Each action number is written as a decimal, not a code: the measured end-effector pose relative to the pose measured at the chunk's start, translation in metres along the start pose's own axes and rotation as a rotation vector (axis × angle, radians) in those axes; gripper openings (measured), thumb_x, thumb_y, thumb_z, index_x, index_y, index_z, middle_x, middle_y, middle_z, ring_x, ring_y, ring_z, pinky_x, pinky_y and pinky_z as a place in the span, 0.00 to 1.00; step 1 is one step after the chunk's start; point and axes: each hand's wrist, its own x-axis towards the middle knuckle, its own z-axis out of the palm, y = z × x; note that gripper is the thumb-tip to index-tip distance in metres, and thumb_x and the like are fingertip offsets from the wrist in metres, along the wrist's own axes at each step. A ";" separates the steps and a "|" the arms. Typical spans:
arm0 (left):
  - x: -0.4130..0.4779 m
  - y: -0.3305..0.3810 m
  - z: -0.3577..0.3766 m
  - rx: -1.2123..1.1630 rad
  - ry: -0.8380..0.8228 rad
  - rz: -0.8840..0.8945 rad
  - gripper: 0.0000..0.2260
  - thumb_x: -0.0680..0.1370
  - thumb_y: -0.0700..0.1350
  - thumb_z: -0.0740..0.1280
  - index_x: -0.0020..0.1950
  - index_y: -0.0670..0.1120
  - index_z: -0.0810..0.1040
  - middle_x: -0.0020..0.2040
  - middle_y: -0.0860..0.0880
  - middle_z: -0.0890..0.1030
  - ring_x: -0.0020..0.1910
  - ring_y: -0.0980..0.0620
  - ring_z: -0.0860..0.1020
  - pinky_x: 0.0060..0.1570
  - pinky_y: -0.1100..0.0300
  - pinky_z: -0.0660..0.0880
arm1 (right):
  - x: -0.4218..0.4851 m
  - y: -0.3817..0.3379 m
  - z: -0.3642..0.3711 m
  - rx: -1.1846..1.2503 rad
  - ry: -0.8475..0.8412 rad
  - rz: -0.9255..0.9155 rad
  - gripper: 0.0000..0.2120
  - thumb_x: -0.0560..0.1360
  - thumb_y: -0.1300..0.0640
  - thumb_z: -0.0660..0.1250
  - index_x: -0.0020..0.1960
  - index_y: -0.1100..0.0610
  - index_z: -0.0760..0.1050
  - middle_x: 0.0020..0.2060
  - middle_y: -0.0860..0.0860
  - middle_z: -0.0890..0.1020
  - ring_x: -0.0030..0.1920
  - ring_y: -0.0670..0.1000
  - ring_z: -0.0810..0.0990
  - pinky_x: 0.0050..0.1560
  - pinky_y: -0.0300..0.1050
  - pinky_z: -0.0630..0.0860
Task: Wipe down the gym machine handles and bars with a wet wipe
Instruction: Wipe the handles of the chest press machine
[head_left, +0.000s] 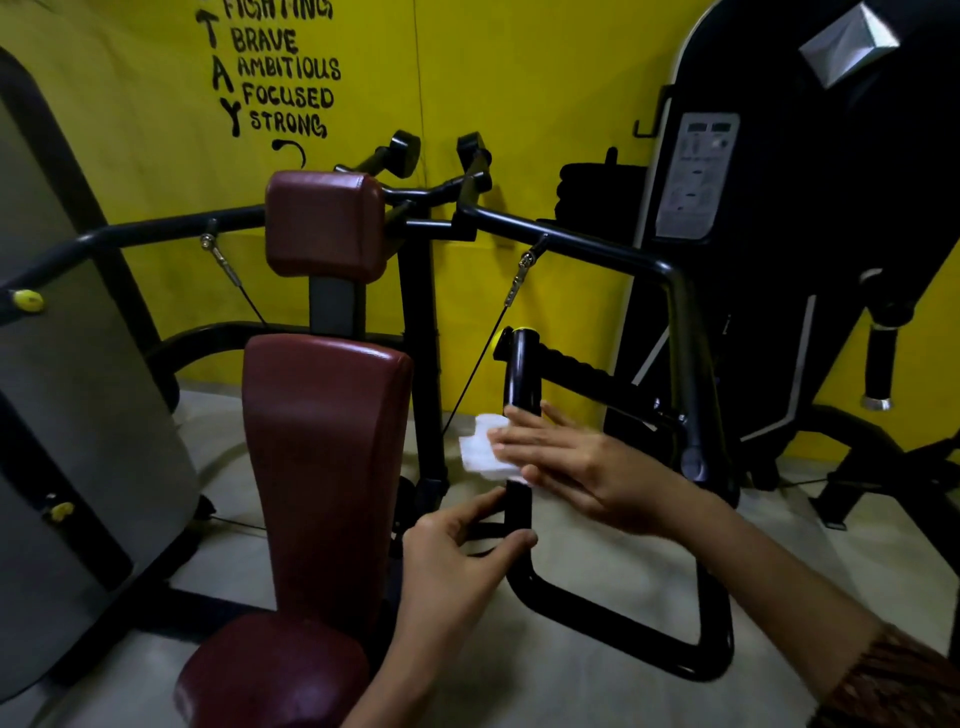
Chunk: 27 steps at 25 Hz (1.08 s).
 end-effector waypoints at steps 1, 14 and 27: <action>0.001 0.001 0.001 -0.002 -0.007 0.004 0.18 0.64 0.36 0.78 0.51 0.49 0.81 0.34 0.65 0.80 0.40 0.68 0.79 0.36 0.76 0.72 | 0.011 0.007 -0.004 -0.048 0.005 0.019 0.26 0.81 0.46 0.45 0.68 0.60 0.68 0.70 0.52 0.67 0.73 0.47 0.56 0.74 0.38 0.45; 0.008 -0.007 0.003 0.248 0.055 0.374 0.22 0.69 0.52 0.72 0.60 0.46 0.78 0.56 0.53 0.79 0.56 0.61 0.76 0.55 0.69 0.73 | 0.057 0.036 -0.021 -0.253 0.053 0.009 0.32 0.81 0.43 0.40 0.58 0.61 0.77 0.60 0.58 0.77 0.71 0.54 0.64 0.72 0.44 0.48; 0.024 -0.035 -0.008 0.593 -0.155 0.590 0.25 0.80 0.60 0.51 0.74 0.49 0.56 0.74 0.53 0.60 0.73 0.59 0.57 0.68 0.45 0.62 | 0.055 0.001 0.010 0.350 0.459 0.571 0.22 0.82 0.55 0.53 0.74 0.59 0.56 0.72 0.58 0.64 0.69 0.43 0.62 0.63 0.23 0.56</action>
